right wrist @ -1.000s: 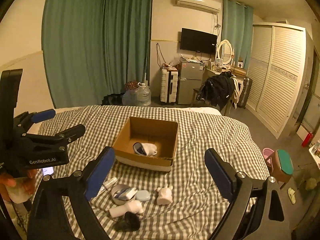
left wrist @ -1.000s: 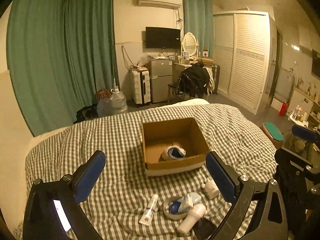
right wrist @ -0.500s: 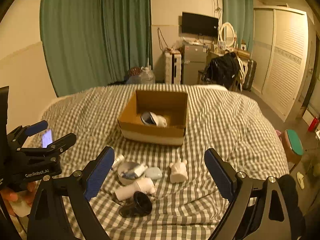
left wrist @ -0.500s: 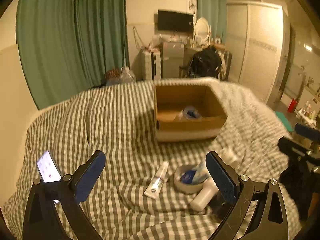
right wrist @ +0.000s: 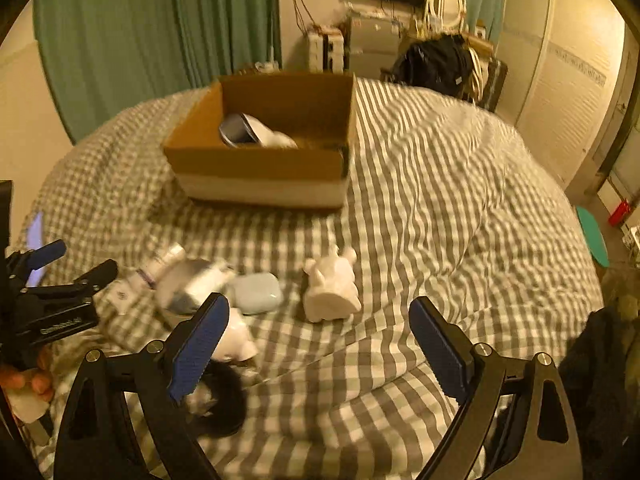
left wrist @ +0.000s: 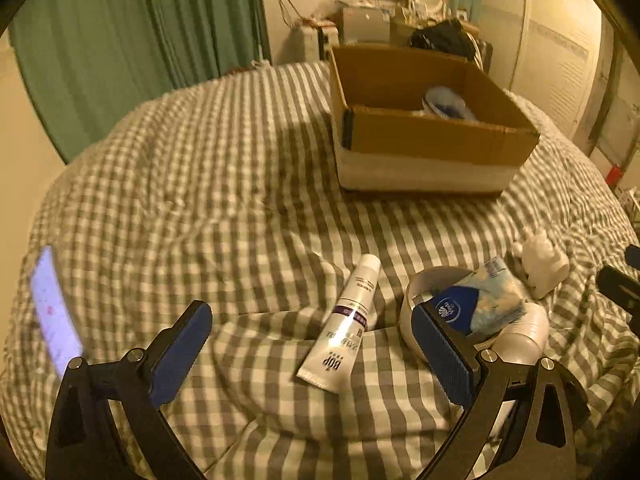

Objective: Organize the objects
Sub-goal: 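Lower the left tool and grasp the white toothpaste tube, then drop the toothpaste tube into the box while the right tool drops the bunny in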

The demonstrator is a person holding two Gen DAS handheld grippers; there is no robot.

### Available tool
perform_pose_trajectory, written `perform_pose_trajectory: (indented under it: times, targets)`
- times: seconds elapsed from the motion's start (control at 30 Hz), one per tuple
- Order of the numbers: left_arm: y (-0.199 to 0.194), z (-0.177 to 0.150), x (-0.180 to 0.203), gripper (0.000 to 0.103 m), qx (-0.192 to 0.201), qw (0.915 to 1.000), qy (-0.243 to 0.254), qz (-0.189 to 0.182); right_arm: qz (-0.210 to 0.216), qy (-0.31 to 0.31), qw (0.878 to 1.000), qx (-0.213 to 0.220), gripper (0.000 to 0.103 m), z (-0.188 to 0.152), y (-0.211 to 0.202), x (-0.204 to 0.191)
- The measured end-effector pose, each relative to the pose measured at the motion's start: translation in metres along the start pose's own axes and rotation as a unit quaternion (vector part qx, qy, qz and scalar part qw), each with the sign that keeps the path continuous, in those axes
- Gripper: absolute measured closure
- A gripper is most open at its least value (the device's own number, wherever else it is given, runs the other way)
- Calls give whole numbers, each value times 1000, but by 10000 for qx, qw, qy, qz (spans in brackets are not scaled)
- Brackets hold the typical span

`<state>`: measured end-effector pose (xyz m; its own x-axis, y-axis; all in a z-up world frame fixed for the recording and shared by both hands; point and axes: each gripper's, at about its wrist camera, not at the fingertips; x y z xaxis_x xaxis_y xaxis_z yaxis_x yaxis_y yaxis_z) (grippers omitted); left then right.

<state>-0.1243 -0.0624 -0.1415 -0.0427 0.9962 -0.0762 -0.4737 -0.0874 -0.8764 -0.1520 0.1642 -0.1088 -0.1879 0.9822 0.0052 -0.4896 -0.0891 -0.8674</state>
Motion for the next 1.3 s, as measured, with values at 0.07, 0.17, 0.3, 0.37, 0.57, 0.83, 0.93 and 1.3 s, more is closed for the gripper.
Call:
perform_pose_trajectory:
  times: [0.07, 0.17, 0.3, 0.37, 0.57, 0.83, 0.93, 1.3]
  targets:
    - [12, 3, 3, 4, -138, 9998, 70, -99, -13, 12, 9999, -170, 13, 3, 20, 4]
    - [31, 8, 5, 14, -390, 9988, 137, -263, 45, 23, 9989, -460, 16, 11, 50, 8]
    - [58, 13, 6, 29, -789, 9958, 121, -454, 54, 64, 9968, -796, 23, 21, 87, 12]
    - [67, 14, 6, 35, -935, 9937, 99, -606, 69, 77, 9958, -913, 23, 23, 99, 13]
    - [78, 13, 10, 55, -1042, 9915, 148, -768, 125, 212, 9914, -1285, 44, 23, 132, 19]
    - [60, 8, 8, 79, -865, 9950, 96, -486, 76, 248, 9926, -1189, 52, 21, 128, 22]
    - [44, 4, 4, 79, -809, 9957, 79, -434, 81, 204, 9933, -1134, 52, 17, 117, 22]
    - [-31, 2, 13, 79, -372, 9980, 180, -479, 118, 28, 9991, -418, 52, 1, 33, 11]
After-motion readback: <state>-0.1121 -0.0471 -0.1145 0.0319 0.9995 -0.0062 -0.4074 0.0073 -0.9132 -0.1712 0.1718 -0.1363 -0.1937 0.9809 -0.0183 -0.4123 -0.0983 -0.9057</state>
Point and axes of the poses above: each gripper's, at about its wrist camera, not at the fingertips, and y roughly the way its jaws point, x to its right, z to its top, and after that the axes turned 7 degrees about -x, right-handed
